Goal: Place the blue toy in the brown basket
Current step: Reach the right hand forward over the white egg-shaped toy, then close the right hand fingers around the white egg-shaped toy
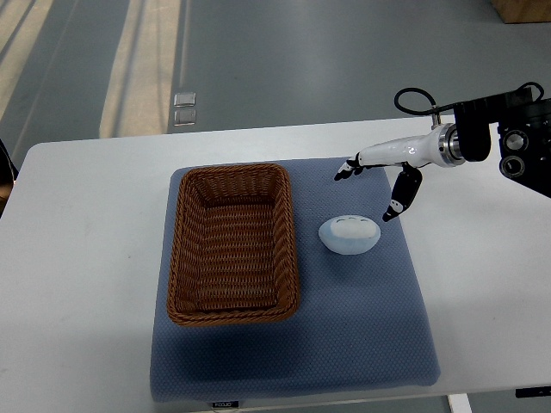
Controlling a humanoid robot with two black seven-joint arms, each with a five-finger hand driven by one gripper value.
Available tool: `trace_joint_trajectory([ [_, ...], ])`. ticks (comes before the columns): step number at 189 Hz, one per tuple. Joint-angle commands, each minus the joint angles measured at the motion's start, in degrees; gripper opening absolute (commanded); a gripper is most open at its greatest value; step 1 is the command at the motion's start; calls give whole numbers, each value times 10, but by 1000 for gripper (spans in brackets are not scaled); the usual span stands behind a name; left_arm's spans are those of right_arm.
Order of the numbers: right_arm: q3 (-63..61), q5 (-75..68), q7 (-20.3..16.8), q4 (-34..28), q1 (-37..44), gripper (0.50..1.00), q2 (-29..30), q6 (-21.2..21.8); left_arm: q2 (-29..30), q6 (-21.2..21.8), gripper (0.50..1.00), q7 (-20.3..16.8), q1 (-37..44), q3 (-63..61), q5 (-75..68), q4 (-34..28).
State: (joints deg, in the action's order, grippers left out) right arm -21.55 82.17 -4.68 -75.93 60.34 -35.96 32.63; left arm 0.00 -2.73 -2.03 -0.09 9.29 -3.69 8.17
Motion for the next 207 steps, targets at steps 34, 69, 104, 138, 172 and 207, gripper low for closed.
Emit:
trace_joint_trajectory([
  [34,0,-87,-32,-4,-8,907,5,11,0,0,1000,0,0,0,0,0],
  [69,3,-76,-32,3,-27,907,33,3,0,0,1000,0,0,0,0,0],
  [104,3,-68,-32,18,-50,907,52,-17,0,0,1000,0,0,0,0,0],
  [138,3,-58,-31,40,-66,905,67,-36,0,0,1000,0,0,0,0,0],
  [172,2,-59,-30,40,-71,895,69,-40,0,0,1000,0,0,0,0,0],
  [207,3,-56,-29,40,-77,819,75,-39,0,0,1000,0,0,0,0,0],
])
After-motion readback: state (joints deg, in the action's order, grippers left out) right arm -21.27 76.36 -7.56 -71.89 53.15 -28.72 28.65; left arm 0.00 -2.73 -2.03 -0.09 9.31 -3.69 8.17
